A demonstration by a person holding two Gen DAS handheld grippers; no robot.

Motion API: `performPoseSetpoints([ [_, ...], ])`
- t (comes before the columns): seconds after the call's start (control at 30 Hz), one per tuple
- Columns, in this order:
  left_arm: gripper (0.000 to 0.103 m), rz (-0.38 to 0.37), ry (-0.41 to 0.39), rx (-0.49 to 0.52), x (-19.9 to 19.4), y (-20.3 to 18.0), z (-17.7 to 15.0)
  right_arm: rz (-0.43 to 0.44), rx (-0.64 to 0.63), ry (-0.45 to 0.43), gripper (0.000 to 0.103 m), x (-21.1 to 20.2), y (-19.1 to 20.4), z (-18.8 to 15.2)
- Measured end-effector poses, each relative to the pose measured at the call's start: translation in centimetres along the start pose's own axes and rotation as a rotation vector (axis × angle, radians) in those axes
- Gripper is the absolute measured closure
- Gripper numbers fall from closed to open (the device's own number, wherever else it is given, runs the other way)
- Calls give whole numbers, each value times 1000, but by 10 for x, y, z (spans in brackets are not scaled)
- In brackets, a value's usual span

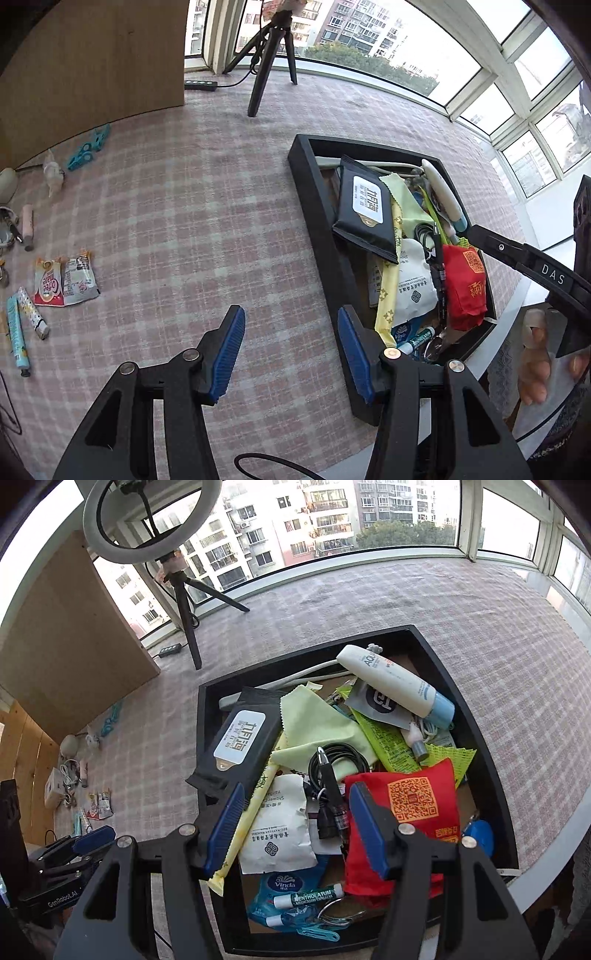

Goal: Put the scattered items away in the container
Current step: 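Move both open tools back over the remaining items, then grasp the light blue hand-cream tube with left tool while right tool grasps the patterned lighter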

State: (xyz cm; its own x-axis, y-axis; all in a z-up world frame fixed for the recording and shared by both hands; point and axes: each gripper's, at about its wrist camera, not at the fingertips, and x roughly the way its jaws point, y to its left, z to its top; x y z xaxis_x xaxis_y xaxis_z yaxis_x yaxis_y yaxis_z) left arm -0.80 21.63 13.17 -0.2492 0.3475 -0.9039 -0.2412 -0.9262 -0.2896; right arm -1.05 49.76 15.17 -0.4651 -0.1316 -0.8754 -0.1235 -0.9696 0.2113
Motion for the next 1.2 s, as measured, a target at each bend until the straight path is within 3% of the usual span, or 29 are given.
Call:
performPoseSetpoints([
  [0.37,53,142,-74,-247,-39,133,-34,128,-254,90,45,54,144,1],
  [0.73,58,253,-84,-499,-55,261,-82,289,-501,206,45,93,287,-26],
  [1.03,63,273,-77,-598,-45,303,-109,388,-702,320,52,123,403,-64],
  [1.2,64,267,-77,-610,-35,307,-109,378,-798,396,60,152,454,-83],
])
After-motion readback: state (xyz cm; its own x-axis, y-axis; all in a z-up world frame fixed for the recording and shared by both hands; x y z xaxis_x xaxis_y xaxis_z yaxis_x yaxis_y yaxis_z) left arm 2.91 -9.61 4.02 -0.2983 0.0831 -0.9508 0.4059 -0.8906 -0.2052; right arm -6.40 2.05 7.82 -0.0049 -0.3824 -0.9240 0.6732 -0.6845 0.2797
